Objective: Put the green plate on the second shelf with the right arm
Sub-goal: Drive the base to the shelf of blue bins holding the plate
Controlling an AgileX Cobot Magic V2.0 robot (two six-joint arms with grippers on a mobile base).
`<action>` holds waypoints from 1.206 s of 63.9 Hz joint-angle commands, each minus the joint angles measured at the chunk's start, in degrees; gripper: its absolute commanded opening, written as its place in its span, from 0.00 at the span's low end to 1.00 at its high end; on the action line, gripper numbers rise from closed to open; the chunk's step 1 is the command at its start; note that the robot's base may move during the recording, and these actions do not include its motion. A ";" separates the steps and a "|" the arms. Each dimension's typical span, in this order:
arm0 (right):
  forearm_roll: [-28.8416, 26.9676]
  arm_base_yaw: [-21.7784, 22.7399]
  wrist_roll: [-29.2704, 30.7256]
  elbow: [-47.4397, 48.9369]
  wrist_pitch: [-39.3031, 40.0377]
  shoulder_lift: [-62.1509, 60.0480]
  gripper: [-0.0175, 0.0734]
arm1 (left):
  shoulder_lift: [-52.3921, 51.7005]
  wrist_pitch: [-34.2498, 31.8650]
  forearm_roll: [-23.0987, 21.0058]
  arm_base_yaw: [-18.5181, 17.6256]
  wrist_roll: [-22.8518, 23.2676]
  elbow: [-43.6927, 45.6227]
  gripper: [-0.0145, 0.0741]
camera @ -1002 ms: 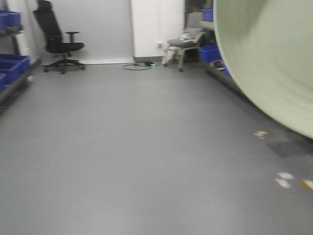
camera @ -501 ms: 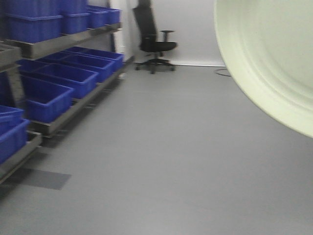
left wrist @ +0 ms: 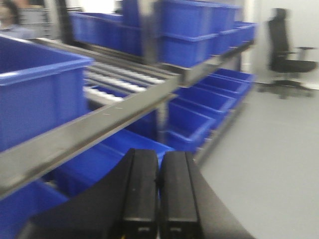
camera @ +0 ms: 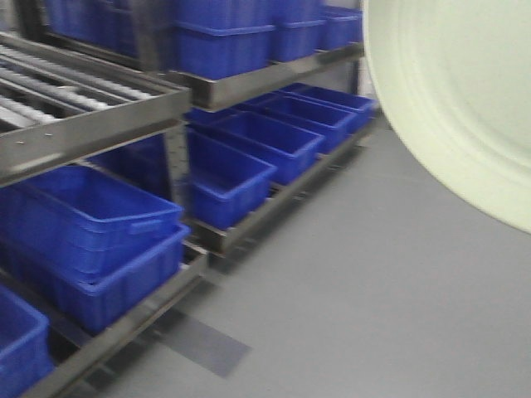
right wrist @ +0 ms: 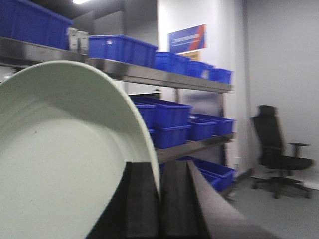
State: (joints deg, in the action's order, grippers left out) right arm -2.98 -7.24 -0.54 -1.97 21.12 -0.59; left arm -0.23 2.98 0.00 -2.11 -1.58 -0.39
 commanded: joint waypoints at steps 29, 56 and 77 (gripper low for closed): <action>-0.39 0.38 0.02 1.48 5.91 -1.10 0.25 | -0.92 -4.58 0.00 -0.08 0.09 -2.27 0.31; -0.39 0.38 0.02 1.48 5.85 -1.10 0.25 | -0.92 -4.58 0.00 -0.08 0.09 -2.27 0.31; -0.39 0.38 0.02 1.48 5.85 -1.10 0.25 | -0.92 -4.58 0.00 -0.08 0.09 -2.27 0.31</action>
State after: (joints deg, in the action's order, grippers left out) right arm -2.98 -7.24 -0.54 -1.97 21.12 -0.59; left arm -0.23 2.98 0.00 -2.11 -1.58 -0.39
